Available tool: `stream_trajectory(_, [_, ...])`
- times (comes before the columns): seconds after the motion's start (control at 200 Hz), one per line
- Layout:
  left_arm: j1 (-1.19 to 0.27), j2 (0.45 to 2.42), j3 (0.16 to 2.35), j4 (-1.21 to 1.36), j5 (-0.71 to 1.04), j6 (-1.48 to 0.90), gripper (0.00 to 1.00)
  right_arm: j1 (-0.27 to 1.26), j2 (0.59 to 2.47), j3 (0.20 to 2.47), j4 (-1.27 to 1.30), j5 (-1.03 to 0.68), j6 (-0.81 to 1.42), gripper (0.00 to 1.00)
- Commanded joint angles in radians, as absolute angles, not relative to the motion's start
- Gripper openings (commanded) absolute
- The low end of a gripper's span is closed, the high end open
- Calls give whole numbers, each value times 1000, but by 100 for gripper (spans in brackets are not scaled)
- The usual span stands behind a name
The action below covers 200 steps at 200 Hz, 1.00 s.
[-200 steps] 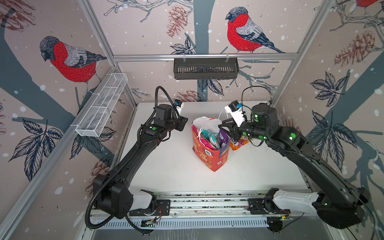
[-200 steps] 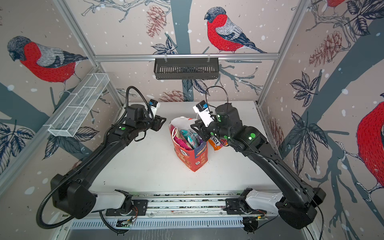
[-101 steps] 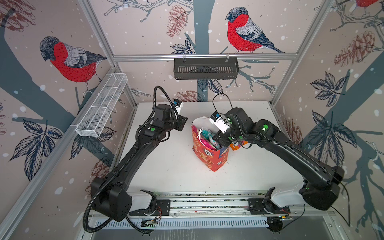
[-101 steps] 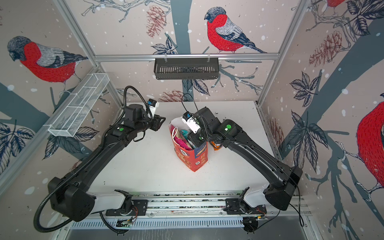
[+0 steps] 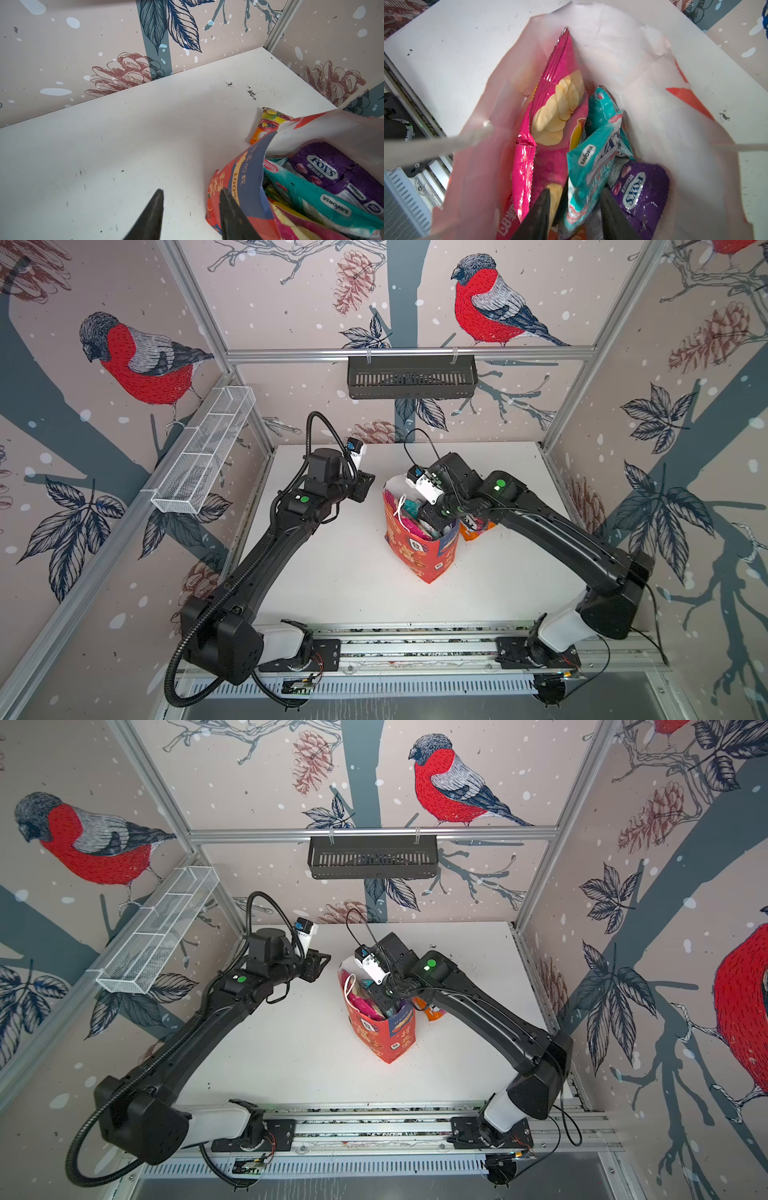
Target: Take the snacks out of the paper bag
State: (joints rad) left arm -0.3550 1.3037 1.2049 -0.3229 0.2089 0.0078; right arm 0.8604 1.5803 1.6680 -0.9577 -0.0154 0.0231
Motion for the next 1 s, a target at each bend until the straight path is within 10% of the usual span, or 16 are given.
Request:
stream_trajectory(0.0, [-356, 1296, 1203, -317, 216, 25, 44, 860, 1605, 1684, -982, 6, 13, 42])
stream_trajectory(0.3, [-356, 1298, 1190, -303, 212, 25, 46, 861, 1668, 1700, -979, 8, 17, 34])
stream_trajectory(0.6, [-355, 1297, 1180, -297, 201, 25, 48, 857, 1664, 1706, -950, 0, 21, 4])
stream_trajectory(0.996, [-357, 1296, 1180, -297, 196, 26, 48, 834, 1564, 1698, -798, 3, 36, 0])
